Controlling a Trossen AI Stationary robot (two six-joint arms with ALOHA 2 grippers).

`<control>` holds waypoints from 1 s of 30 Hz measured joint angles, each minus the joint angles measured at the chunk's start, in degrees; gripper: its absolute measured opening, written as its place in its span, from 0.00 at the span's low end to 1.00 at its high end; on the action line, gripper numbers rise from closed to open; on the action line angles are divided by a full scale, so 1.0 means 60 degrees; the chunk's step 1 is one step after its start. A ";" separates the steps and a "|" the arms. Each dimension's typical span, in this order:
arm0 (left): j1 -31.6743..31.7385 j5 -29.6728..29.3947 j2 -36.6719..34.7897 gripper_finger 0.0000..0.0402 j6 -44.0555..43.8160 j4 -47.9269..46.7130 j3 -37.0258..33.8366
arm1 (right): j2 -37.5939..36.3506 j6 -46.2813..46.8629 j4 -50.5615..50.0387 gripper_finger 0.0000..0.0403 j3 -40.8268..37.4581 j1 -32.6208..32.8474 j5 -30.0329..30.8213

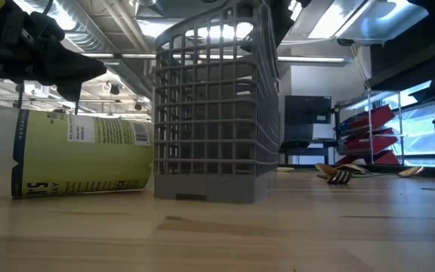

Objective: Sort silverware
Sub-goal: Put the spoon into the silverware basket

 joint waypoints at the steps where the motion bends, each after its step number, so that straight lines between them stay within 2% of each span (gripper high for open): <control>1: -0.0001 -0.0002 -0.0002 0.13 0.0000 0.0000 0.0004 | 0.0000 0.0000 0.0000 0.00 0.0002 -0.0002 -0.0001; 10: 0.0001 0.0000 0.0000 0.13 0.0000 0.0000 0.0004 | 0.0000 0.0568 0.0000 0.03 0.0002 0.0001 0.0392; 22: 0.0001 -0.0004 0.0000 0.13 0.0000 0.0000 0.0000 | -0.0065 0.1260 0.0000 0.31 -0.0001 0.0101 0.0446; 27: 0.0001 -0.0004 0.0000 0.13 0.0000 0.0000 0.0004 | -0.0466 0.1071 -0.0001 0.34 0.0002 0.0362 0.0483; 30: 0.0001 -0.0001 -0.0004 0.13 0.0000 0.0000 0.0001 | -0.0938 0.0952 -0.0004 0.34 0.0000 0.0515 0.1137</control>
